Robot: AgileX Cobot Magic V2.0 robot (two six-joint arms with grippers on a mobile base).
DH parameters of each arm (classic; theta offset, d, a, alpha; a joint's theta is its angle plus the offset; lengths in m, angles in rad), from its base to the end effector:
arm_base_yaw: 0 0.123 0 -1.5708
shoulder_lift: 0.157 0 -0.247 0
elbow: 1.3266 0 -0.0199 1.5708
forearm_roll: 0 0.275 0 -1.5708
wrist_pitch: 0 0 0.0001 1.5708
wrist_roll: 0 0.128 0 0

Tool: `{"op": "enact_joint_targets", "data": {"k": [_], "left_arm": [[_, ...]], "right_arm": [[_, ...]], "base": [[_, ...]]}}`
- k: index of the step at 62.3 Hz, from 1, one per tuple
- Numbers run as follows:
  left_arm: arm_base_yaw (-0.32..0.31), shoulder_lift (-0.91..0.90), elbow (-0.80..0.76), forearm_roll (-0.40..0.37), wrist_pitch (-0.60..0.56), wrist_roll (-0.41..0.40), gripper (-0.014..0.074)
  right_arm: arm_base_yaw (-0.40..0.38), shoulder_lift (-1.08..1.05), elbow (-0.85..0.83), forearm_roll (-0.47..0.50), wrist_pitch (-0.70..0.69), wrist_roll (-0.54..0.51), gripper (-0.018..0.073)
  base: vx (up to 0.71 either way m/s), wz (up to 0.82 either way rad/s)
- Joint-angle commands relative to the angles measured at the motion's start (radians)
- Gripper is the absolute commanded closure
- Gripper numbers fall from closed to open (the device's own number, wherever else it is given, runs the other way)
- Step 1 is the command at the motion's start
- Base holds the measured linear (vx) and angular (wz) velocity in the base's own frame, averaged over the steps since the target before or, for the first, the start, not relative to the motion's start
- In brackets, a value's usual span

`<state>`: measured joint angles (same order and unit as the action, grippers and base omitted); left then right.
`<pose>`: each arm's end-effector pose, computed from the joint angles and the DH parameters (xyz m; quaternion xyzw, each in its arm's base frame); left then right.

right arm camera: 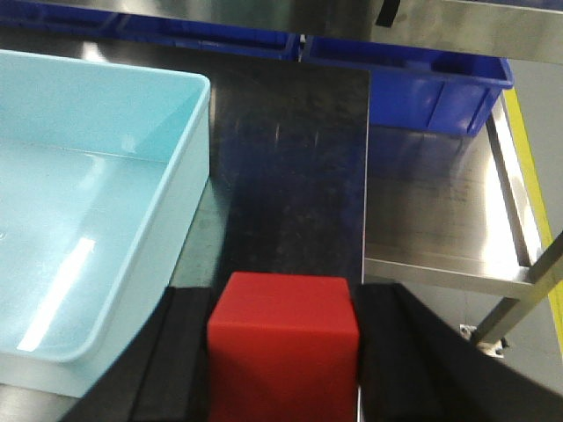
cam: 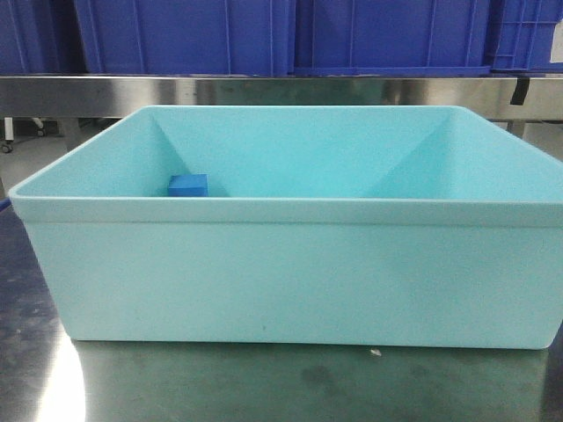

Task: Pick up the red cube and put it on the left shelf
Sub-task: 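Lift the red cube out of the teal bin with the right gripper, then drive the base to the shelving while holding the red cube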

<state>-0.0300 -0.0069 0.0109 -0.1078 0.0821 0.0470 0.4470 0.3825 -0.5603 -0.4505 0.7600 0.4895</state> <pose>0.1561 -0.0058 0.2027 -0.0076 0.7065 -0.0351 0.7068 0.1596 0.0339 0.2887 -0.0424 0.8382 0.0335 0.5427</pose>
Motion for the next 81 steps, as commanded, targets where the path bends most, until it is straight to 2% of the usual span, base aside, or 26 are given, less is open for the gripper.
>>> {"op": "enact_joint_targets", "data": {"k": [1, 16, 55, 81], "left_arm": [[-0.005, -0.014, 0.024, -0.005, -0.09, -0.007, 0.0495], [-0.005, -0.014, 0.024, -0.005, -0.09, -0.007, 0.0495], [-0.005, -0.014, 0.024, -0.005, -0.09, -0.007, 0.0495], [-0.005, -0.014, 0.024, -0.005, -0.09, -0.007, 0.0495]], "right_arm": [[-0.007, -0.075, 0.023, -0.045, -0.088, -0.014, 0.0501], [-0.007, -0.218, 0.072, -0.045, -0.098, -0.015, 0.0501], [-0.007, -0.222, 0.072, -0.047, -0.058, -0.014, 0.0501], [-0.007, -0.222, 0.072, -0.047, -0.058, -0.014, 0.0501]], "base": [[0.0, 0.0], [0.0, 0.0], [0.0, 0.02], [-0.07, 0.43]]}}
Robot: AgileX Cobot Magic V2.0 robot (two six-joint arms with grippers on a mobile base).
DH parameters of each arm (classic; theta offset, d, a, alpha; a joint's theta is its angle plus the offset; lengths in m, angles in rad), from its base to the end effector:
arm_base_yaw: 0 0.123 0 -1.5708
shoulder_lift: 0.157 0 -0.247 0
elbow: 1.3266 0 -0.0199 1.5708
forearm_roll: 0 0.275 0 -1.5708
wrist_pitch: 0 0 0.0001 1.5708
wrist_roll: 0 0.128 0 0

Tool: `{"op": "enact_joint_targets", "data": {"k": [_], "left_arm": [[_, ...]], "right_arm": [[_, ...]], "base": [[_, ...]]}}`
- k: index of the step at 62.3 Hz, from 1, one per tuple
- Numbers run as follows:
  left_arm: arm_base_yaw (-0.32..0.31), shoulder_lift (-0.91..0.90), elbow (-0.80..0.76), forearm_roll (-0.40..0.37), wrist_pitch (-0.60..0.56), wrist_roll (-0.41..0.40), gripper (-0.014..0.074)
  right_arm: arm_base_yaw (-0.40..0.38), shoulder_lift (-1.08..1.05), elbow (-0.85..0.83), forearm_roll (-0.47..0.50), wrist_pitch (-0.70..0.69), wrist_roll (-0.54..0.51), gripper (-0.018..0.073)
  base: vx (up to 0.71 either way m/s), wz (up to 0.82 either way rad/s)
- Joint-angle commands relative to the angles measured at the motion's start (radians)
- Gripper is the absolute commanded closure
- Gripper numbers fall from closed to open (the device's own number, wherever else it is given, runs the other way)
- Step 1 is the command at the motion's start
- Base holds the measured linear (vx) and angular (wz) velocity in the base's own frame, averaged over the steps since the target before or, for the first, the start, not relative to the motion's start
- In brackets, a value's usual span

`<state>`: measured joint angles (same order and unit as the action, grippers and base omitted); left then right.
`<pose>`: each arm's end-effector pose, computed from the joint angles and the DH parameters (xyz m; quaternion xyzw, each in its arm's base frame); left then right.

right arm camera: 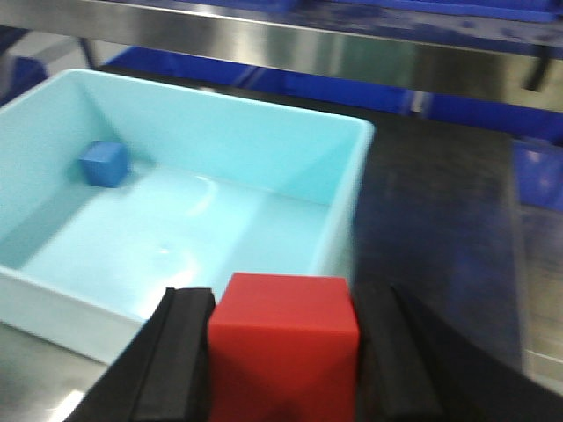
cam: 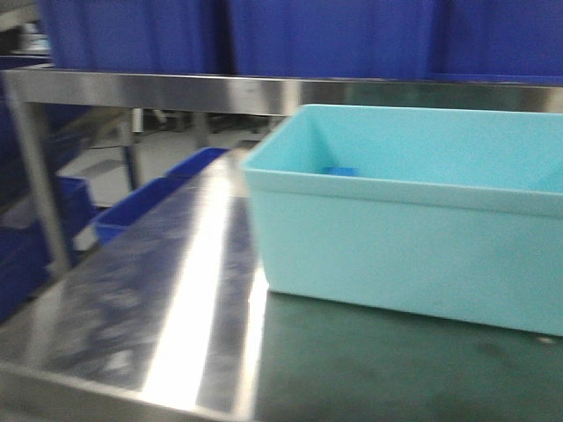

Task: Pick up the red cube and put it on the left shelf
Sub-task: 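Drive the base to the shelving while holding the red cube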

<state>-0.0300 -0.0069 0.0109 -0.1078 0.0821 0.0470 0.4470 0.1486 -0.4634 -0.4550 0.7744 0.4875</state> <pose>0.1561 -0.0058 0.2027 -0.0076 0.7065 -0.0351 0.7068 0.1301 0.0187 0.2849 -0.0279 0.8052 0.0500 0.5902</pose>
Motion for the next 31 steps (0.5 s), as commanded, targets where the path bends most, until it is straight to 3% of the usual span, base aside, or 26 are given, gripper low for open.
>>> {"op": "enact_joint_targets", "data": {"k": [1, 31], "left_arm": [[-0.005, -0.014, 0.024, -0.005, -0.09, -0.007, 0.0495], [-0.005, -0.014, 0.024, -0.005, -0.09, -0.007, 0.0495]], "right_arm": [[-0.007, 0.012, -0.025, -0.043, -0.072, -0.012, 0.0501], [-0.007, 0.012, -0.025, -0.043, -0.072, -0.012, 0.0501]], "base": [[-0.12, 0.71], [-0.15, 0.71]]}}
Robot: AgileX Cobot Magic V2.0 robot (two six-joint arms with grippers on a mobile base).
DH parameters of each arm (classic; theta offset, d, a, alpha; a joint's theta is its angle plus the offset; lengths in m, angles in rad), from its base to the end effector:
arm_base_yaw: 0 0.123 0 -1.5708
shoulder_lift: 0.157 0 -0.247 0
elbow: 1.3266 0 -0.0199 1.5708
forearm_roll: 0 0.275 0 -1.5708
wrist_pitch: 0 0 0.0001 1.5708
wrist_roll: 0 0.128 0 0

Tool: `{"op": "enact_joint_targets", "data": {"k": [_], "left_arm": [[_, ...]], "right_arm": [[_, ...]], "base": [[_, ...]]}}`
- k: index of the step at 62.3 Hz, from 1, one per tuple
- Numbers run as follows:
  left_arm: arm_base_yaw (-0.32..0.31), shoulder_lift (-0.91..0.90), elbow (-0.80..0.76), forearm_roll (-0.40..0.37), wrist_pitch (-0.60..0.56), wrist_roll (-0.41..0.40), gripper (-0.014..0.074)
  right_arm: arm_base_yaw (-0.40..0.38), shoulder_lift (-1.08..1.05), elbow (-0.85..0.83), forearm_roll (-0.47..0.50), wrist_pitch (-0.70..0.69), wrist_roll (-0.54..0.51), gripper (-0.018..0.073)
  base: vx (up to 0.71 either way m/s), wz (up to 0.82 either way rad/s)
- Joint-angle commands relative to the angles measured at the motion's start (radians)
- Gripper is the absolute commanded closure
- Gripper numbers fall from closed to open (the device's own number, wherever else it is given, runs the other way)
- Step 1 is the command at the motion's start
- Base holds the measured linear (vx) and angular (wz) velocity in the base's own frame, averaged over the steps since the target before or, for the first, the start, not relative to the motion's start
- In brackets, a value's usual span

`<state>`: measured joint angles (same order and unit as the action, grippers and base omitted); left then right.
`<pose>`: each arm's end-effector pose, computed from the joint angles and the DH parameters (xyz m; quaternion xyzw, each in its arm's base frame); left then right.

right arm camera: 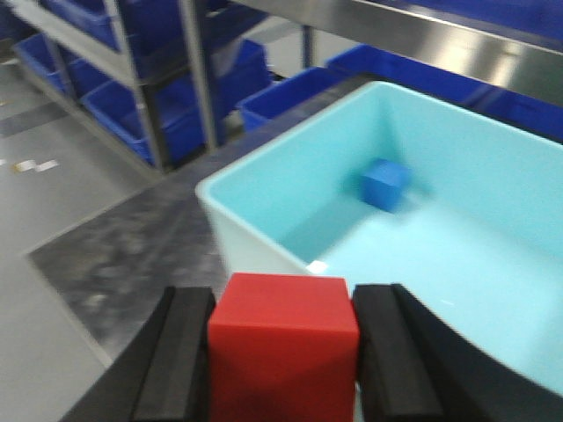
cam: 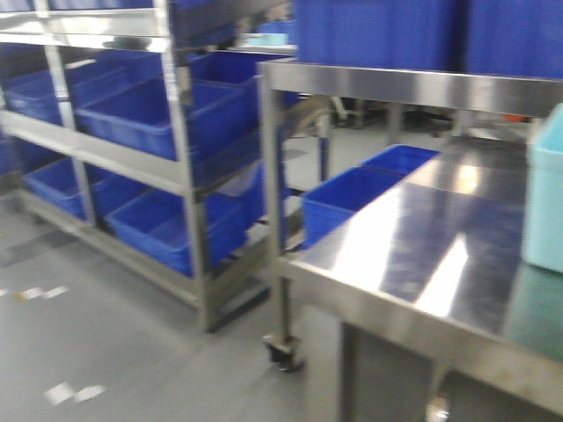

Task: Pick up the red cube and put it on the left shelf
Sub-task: 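Drive the base to the shelving while holding the red cube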

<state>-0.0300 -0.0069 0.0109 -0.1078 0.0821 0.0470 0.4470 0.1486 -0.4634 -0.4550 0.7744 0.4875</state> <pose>0.1561 -0.0058 0.2027 -0.0076 0.7065 -0.0351 0.7068 0.1301 0.0187 0.2849 -0.0279 0.8052 0.0500 0.5902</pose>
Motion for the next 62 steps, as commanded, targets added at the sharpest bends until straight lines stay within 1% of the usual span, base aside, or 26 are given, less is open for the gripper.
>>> {"op": "enact_joint_targets", "data": {"k": [1, 44, 53, 62], "left_arm": [[-0.005, -0.014, 0.024, -0.005, -0.09, -0.007, 0.0495], [-0.005, -0.014, 0.024, -0.005, -0.09, -0.007, 0.0495], [-0.005, -0.014, 0.024, -0.005, -0.09, -0.007, 0.0495], [-0.005, -0.014, 0.024, -0.005, -0.09, -0.007, 0.0495]], "right_arm": [[-0.007, 0.012, -0.025, -0.043, -0.072, -0.012, 0.0501], [-0.007, 0.012, -0.025, -0.043, -0.071, -0.012, 0.0501], [-0.007, 0.012, -0.025, -0.043, -0.071, -0.012, 0.0501], [-0.007, 0.012, -0.025, -0.043, -0.071, -0.012, 0.0501]], "base": [[-0.14, 0.74], [-0.14, 0.9], [-0.05, 0.82], [-0.01, 0.56]]}}
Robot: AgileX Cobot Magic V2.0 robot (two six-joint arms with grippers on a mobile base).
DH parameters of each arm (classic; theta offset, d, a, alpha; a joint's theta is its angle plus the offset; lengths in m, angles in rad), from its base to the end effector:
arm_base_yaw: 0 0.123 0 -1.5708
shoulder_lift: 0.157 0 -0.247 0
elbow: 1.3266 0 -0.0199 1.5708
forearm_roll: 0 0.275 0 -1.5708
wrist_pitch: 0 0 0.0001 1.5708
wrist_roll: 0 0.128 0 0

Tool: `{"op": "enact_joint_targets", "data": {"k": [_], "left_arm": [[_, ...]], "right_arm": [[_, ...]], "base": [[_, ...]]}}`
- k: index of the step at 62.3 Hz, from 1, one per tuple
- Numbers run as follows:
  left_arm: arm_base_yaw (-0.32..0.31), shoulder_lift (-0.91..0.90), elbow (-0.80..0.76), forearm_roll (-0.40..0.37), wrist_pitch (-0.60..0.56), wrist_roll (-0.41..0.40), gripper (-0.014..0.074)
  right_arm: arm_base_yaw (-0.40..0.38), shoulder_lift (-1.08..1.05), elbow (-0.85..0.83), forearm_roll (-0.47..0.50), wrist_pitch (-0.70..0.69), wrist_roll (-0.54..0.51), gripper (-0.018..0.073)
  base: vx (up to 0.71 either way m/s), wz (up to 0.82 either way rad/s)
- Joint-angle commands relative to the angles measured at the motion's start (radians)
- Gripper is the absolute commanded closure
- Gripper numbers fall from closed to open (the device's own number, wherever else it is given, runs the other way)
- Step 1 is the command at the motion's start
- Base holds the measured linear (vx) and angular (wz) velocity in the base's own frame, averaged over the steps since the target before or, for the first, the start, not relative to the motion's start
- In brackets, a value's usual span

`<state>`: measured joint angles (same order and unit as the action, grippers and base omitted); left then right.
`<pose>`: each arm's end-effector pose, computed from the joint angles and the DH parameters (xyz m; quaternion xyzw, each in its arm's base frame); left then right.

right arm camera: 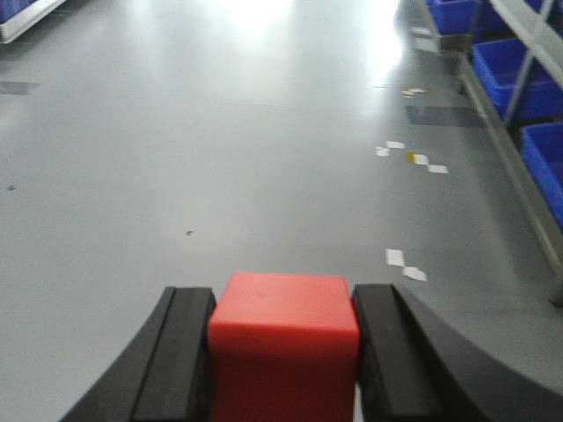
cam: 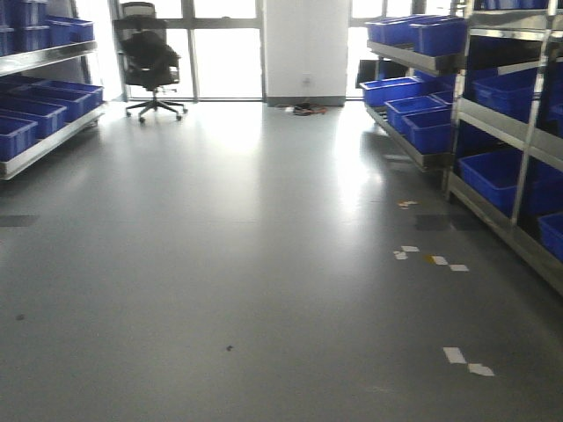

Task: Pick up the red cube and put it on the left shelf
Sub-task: 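Drive the base to the shelving while holding the red cube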

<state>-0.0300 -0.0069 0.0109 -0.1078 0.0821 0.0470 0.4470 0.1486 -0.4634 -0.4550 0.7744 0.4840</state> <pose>0.1561 -0.0058 0.2027 -0.0076 0.7065 -0.0351 0.7068 0.1301 0.0187 0.2849 -0.0293 0.8052 0.0490 0.5903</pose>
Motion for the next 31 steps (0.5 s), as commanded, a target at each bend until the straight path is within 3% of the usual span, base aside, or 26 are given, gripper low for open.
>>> {"op": "enact_joint_targets", "data": {"k": [1, 10, 31], "left_arm": [[-0.005, -0.014, 0.024, -0.005, -0.09, -0.007, 0.0495], [-0.005, -0.014, 0.024, -0.005, -0.09, -0.007, 0.0495], [-0.005, -0.014, 0.024, -0.005, -0.09, -0.007, 0.0495]], "right_arm": [[-0.007, 0.012, -0.025, -0.043, -0.071, -0.008, 0.0501], [-0.007, 0.012, -0.025, -0.043, -0.071, -0.008, 0.0501], [-0.007, 0.012, -0.025, -0.043, -0.071, -0.008, 0.0501]], "base": [[0.04, 0.3], [0.08, 0.44], [0.23, 0.14]]}}
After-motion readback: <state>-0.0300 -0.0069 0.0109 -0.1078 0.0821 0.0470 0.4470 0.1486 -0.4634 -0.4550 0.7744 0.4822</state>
